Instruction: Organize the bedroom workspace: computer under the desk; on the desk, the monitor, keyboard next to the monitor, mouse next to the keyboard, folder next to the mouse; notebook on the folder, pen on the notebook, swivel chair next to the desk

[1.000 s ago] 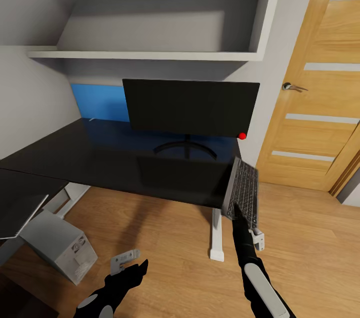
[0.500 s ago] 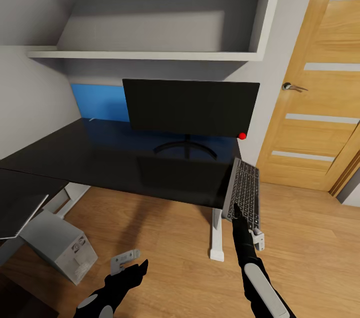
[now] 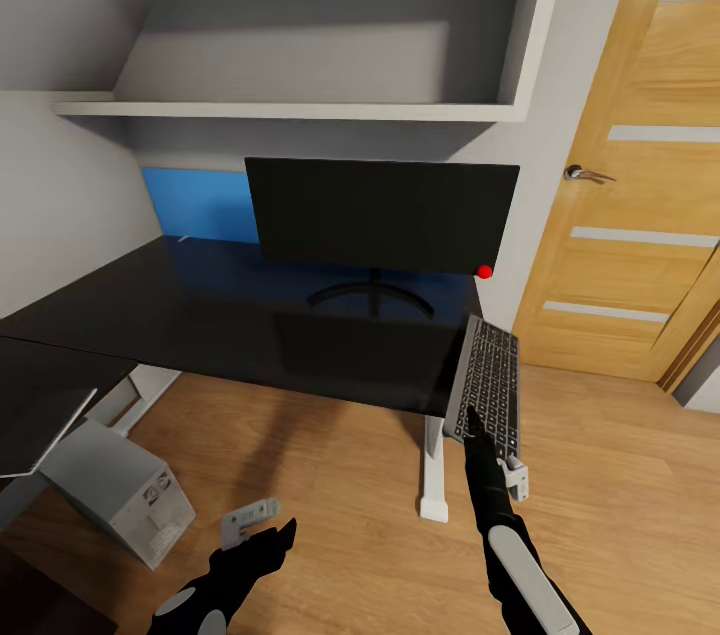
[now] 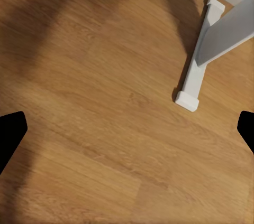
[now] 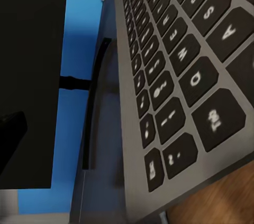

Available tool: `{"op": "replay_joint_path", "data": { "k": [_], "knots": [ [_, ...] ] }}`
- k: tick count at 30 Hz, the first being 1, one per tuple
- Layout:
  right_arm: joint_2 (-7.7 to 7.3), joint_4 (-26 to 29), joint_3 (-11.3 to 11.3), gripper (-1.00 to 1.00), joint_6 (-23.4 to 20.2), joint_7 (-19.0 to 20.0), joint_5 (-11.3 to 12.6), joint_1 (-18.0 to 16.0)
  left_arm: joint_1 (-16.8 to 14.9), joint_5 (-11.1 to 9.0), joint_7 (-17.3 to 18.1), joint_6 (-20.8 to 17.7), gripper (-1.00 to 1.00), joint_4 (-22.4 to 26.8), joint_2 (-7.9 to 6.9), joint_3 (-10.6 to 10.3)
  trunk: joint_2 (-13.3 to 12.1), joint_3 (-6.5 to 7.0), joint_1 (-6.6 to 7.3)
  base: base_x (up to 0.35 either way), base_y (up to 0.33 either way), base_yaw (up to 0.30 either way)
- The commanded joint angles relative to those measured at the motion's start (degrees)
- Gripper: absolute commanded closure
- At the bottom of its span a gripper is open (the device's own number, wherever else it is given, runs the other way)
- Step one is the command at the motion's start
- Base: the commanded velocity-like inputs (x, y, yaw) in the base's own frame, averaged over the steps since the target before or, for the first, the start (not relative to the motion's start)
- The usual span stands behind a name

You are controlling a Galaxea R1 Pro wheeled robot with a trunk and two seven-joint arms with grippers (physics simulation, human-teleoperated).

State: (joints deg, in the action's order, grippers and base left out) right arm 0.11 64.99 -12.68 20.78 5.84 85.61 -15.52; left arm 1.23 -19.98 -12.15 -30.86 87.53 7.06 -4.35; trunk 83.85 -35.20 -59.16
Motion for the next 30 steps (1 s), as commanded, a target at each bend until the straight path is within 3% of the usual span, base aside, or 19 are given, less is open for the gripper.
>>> {"op": "replay_joint_path", "data": {
  "k": [1,30],
  "knots": [
    [-0.02,-0.04,-0.14,-1.0,0.32,0.4,0.61,-0.04,0.0,-0.6,-0.51,-0.17,-1.0,0.1,-0.01,-0.05,0.02,-0.04,0.0,0.0,0.0,0.0],
    [-0.03,-0.52,-0.22,-1.0,-0.15,0.34,0.64,-0.04,0.0,-0.59,-0.51,-0.17,-1.0,0.09,0.05,-0.14,0.02,-0.04,0.0,0.0,0.0,0.0]
  ]
}}
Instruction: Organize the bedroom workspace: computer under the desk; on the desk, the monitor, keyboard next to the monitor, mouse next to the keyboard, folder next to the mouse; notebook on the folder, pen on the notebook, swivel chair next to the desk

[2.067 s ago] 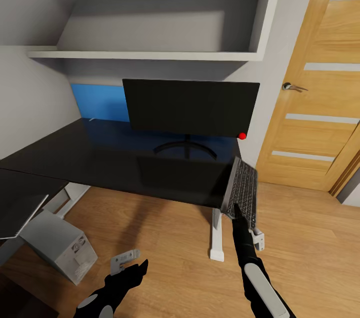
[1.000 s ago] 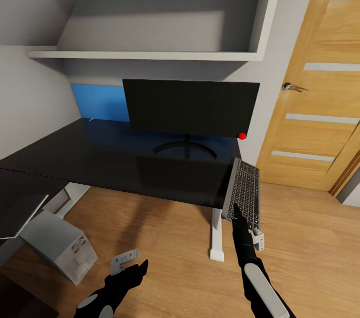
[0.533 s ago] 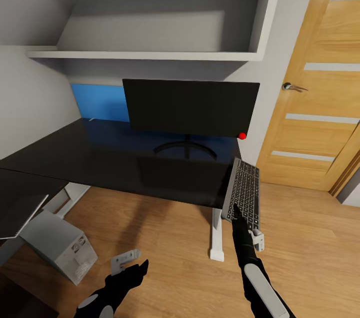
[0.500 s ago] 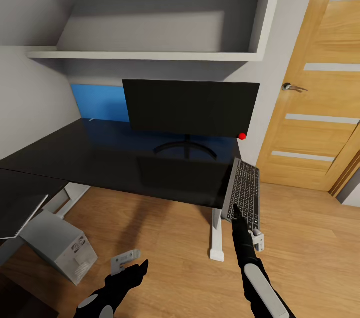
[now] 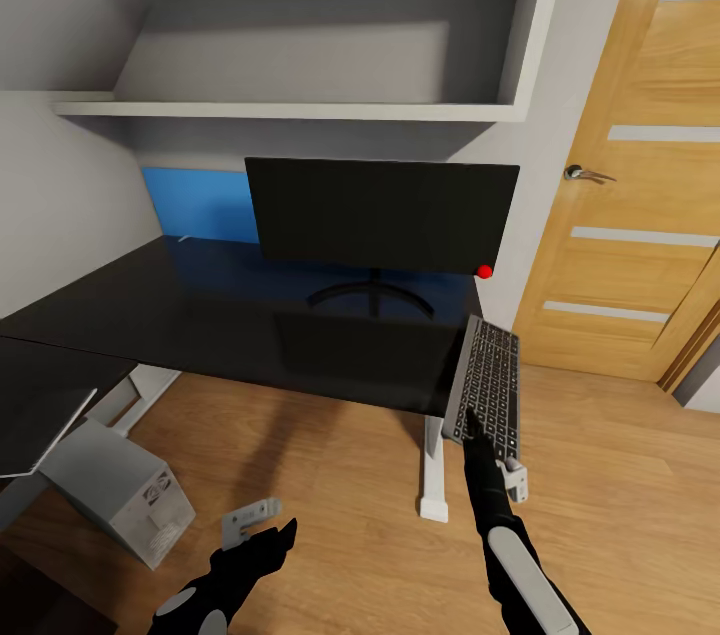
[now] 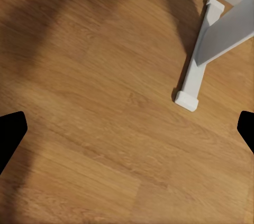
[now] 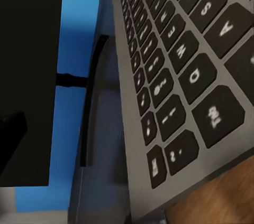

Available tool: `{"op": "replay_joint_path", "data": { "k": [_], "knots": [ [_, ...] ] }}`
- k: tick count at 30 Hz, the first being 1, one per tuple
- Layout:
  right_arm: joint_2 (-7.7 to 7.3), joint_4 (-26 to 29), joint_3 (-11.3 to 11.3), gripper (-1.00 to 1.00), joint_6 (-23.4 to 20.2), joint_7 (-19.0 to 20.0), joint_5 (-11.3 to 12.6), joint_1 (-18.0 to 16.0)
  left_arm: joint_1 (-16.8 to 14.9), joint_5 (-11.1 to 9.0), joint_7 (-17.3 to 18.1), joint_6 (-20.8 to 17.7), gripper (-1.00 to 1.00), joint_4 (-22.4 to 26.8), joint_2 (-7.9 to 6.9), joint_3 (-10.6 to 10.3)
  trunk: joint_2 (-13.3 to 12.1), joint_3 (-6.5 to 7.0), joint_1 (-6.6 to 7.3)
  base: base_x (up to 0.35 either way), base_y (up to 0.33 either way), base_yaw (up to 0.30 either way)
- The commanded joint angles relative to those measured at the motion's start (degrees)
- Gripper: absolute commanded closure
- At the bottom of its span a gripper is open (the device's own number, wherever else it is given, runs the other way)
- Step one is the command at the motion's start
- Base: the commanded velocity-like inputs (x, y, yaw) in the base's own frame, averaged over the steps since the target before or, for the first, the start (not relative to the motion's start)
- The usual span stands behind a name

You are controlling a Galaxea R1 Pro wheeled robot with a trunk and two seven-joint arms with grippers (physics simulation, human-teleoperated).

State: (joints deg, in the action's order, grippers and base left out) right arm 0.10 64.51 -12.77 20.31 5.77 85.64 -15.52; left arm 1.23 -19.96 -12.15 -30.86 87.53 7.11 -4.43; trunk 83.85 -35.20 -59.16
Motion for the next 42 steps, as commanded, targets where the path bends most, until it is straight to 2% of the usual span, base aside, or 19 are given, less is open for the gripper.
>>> {"op": "replay_joint_path", "data": {
  "k": [1,8,13,35,42],
  "knots": [
    [-0.02,-0.3,-0.12,-1.0,0.3,0.39,0.61,-0.04,0.0,-0.6,-0.51,-0.17,-1.0,0.1,-0.01,-0.05,0.02,-0.04,0.0,0.0,0.0,0.0],
    [-0.01,-1.5,0.0,-1.0,0.25,-0.39,0.71,-0.04,0.0,-0.6,-0.51,-0.17,-1.0,0.1,-0.04,-0.02,0.02,-0.04,0.0,0.0,0.0,0.0],
    [-0.07,-1.58,0.03,-1.0,0.18,-2.54,0.82,-0.04,0.0,-0.6,-0.51,-0.17,-1.0,0.1,-0.02,-0.05,0.02,-0.04,0.0,0.0,0.0,0.0],
    [-0.1,-1.64,0.03,-1.0,-1.37,-5.11,0.86,-0.04,0.0,-0.65,-0.51,-0.17,-1.0,0.1,0.01,-0.05,0.02,-0.04,0.0,0.0,0.0,0.0],
    [-0.02,-1.63,0.11,-1.0,-4.45,-8.86,0.92,-0.04,0.0,-0.66,-0.51,-0.17,-1.0,0.1,0.01,-0.05,0.02,-0.04,0.0,0.0,0.0,0.0]
  ]
}}
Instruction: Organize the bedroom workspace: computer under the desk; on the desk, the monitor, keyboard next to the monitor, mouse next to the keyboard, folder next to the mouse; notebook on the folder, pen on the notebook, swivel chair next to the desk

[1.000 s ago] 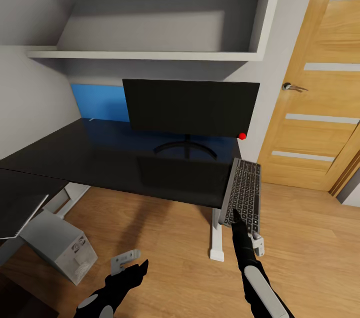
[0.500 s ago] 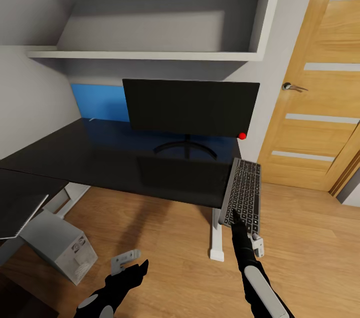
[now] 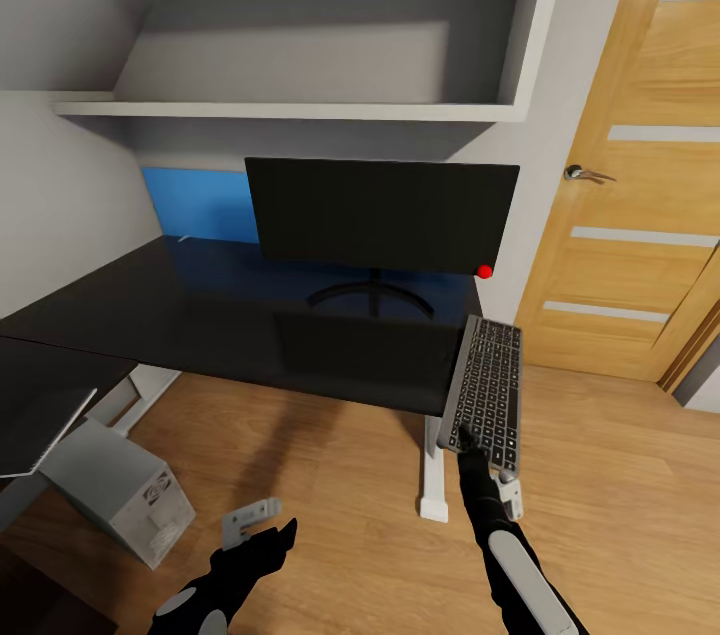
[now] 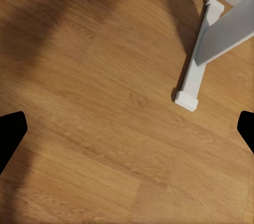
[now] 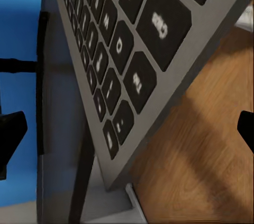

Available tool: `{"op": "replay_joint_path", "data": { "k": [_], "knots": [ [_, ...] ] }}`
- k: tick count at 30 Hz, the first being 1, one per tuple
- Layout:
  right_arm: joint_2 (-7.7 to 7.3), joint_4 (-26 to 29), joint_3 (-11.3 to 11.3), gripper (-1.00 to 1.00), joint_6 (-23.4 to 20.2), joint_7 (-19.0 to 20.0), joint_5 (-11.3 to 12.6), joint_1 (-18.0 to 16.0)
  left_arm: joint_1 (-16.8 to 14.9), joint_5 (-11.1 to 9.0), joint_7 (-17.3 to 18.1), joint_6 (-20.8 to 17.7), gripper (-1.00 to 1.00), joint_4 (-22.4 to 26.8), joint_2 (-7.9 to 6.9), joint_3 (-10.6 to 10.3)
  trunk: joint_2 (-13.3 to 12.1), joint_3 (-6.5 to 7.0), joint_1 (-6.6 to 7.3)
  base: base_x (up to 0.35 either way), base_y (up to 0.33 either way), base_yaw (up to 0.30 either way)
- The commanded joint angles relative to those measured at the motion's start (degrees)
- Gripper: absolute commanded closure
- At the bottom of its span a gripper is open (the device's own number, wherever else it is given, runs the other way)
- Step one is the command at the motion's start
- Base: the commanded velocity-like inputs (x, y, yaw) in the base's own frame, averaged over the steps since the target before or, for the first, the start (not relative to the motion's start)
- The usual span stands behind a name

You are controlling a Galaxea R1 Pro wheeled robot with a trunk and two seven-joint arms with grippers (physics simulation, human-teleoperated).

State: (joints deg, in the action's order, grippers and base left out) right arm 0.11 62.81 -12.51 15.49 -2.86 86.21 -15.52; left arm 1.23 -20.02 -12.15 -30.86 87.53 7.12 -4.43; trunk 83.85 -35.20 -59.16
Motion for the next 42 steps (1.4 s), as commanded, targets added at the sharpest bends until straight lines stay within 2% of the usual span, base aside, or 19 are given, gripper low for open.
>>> {"op": "replay_joint_path", "data": {
  "k": [1,42],
  "knots": [
    [-0.03,0.09,-0.15,-1.0,0.2,-0.57,0.35,-0.03,0.0,-0.61,-0.51,-0.17,-1.0,0.1,0.0,-0.05,0.03,-0.04,0.0,0.0,0.0,0.0],
    [-0.02,0.12,-0.14,-1.0,-0.11,-1.09,0.36,-0.03,0.0,-0.59,-0.51,-0.17,-1.0,-0.05,0.0,-0.05,0.03,-0.04,0.0,-0.023,-0.009,0.0]
  ]
}}
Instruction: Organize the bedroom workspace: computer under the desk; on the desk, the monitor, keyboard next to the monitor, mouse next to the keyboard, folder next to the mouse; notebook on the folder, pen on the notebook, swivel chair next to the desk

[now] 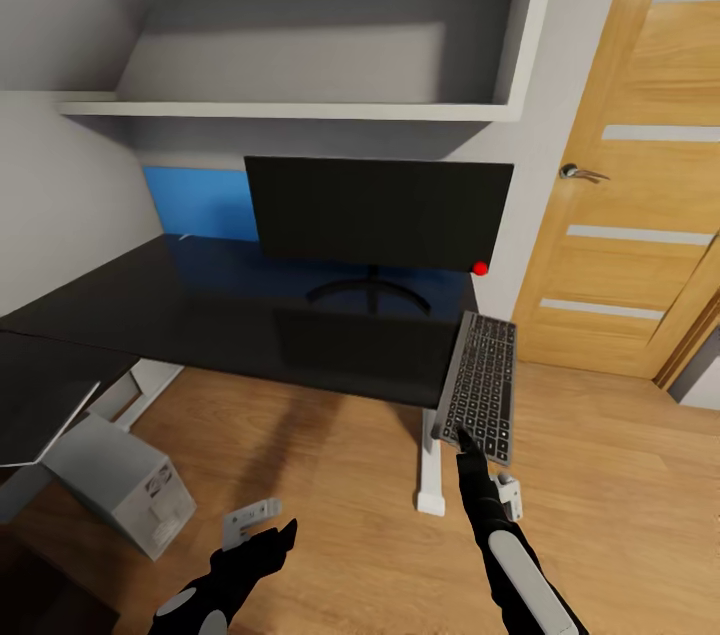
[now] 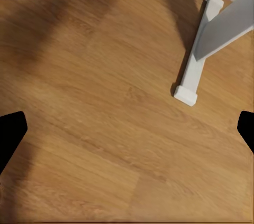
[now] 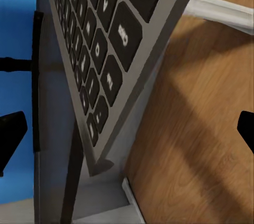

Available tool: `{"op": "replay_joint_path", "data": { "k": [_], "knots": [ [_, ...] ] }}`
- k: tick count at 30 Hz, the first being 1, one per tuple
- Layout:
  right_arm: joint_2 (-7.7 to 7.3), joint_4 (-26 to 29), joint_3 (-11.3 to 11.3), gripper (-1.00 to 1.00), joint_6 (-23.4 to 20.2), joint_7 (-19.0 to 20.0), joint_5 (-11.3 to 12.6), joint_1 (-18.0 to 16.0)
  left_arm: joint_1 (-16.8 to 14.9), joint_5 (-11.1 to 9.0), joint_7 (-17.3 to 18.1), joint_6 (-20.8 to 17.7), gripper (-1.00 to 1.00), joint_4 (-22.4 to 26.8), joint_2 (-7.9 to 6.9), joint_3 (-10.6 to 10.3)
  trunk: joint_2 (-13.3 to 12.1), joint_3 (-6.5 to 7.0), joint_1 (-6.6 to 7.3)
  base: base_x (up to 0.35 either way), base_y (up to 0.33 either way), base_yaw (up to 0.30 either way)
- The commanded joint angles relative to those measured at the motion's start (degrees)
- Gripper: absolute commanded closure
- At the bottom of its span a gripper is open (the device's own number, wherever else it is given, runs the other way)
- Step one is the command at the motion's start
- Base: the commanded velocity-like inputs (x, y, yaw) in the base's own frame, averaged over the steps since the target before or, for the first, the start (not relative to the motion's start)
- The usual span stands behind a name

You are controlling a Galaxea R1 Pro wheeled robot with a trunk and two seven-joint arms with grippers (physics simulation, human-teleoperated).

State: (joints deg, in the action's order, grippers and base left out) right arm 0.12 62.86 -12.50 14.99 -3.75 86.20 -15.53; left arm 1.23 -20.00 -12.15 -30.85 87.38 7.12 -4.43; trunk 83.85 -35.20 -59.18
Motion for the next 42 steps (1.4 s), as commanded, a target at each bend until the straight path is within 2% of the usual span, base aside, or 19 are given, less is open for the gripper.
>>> {"op": "replay_joint_path", "data": {
  "k": [1,12,20,27,29,32,35,36,37,38,39,40,42],
  "knots": [
    [-0.04,0.07,-0.16,-1.0,0.39,-0.2,0.38,-0.03,0.0,-0.58,-0.51,-0.17,-1.0,0.08,0.0,-0.05,0.03,-0.04,0.02,-0.244,0.0,0.0],
    [-0.11,0.07,-0.16,-1.0,0.39,-0.2,0.38,-0.03,0.0,-0.59,-0.51,-0.17,-1.0,0.0,0.02,-0.05,0.03,-0.04,0.02,-0.23,-0.036,0.0],
    [-0.06,-0.16,-0.22,-1.0,0.33,-0.21,0.3,-0.03,0.0,-0.58,-0.51,-0.19,-1.0,-0.23,0.04,-0.05,0.03,-0.04,0.02,-0.054,-0.052,0.0],
    [0.3,-3.84,-0.82,-1.0,0.5,-0.19,-0.23,-0.04,0.0,-0.57,-0.51,-0.39,-1.0,-0.12,-0.08,0.02,0.03,-0.04,0.02,-0.003,-0.003,0.0],
    [0.36,-5.14,-1.12,-1.0,0.67,-0.09,-1.04,-0.03,0.0,-0.57,-0.51,-0.42,-1.0,-0.07,-0.13,0.03,0.03,-0.04,0.02,0.0,0.0,0.0],
    [0.52,-15.85,-3.23,-1.0,1.55,0.24,-4.65,-0.05,0.0,-0.55,-0.54,-0.29,-1.0,-0.01,-0.13,0.01,0.03,-0.04,0.02,0.0,0.0,0.0],
    [1.09,-23.59,-4.27,-1.0,3.22,0.34,-8.35,-0.06,0.0,-0.56,-0.7,-0.24,-1.0,-0.17,-0.18,0.15,0.03,-0.04,0.02,0.0,0.0,0.0],
    [2.31,-29.13,-4.61,-1.0,5.52,0.38,-11.91,-0.04,0.0,-0.56,-0.71,-0.22,-1.0,-0.43,-0.2,0.25,0.03,-0.04,0.02,0.0,0.0,0.0],
    [2.74,-30.91,-4.65,-1.0,6.62,0.37,-13.23,-0.04,0.0,-0.52,-0.7,-0.19,-1.0,-0.51,-0.21,0.22,0.03,-0.04,0.02,0.0,0.0,0.0],
    [3.63,-36.06,-4.71,-1.0,11.09,0.35,-17.47,-0.04,0.0,-0.53,-0.69,-0.15,-1.0,-0.94,-0.22,0.18,0.03,-0.04,0.02,0.0,0.0,0.0],
    [3.92,-39.11,-4.7,-1.0,14.58,0.34,-20.16,-0.03,0.0,-0.54,-0.64,-0.1,-1.0,-1.85,-0.2,0.16,0.03,-0.04,0.02,0.0,0.0,0.0],
    [4.1,-41.72,-4.68,-1.0,18.16,0.32,-22.39,-0.03,0.0,-0.52,-0.59,-0.03,-1.0,-3.54,-0.21,0.13,0.03,-0.04,0.02,0.0,0.0,0.0],
    [4.17,-44.88,-4.66,-1.0,23.0,0.3,-24.58,-0.03,0.0,-0.44,-0.55,0.06,-1.0,-6.8,-0.19,0.09,0.03,-0.04,0.02,0.0,0.0,0.0]
  ]
}}
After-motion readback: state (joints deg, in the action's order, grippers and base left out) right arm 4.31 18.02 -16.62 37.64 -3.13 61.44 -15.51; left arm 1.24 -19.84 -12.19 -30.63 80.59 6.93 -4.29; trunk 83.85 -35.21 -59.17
